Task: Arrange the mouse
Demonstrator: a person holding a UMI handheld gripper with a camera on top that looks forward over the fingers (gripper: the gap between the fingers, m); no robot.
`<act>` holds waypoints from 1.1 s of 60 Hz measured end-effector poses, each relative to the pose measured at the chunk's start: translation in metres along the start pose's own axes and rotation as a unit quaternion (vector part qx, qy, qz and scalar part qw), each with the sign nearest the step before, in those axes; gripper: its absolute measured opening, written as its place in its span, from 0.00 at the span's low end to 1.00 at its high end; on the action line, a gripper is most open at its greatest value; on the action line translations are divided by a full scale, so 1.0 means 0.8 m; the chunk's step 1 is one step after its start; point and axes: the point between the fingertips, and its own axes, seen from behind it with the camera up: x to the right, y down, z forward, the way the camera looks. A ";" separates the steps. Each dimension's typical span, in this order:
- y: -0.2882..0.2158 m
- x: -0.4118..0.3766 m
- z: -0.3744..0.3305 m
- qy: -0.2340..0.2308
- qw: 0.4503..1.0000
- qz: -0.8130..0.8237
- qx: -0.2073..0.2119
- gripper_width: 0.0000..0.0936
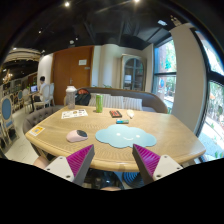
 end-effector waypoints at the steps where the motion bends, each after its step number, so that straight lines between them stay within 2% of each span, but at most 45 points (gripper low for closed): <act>1: 0.000 0.000 0.000 0.001 1.000 0.001 0.000 0.90; 17: 0.014 -0.002 0.014 0.003 1.000 0.010 -0.016 0.89; 29: 0.043 -0.071 0.037 -0.052 0.998 0.020 -0.034 0.89; 49: 0.080 -0.224 0.164 -0.139 0.986 0.046 -0.078 0.89; 55: 0.069 -0.240 0.190 -0.131 0.988 0.034 -0.071 0.88; 66: 0.057 -0.257 0.237 -0.109 0.990 0.023 -0.082 0.88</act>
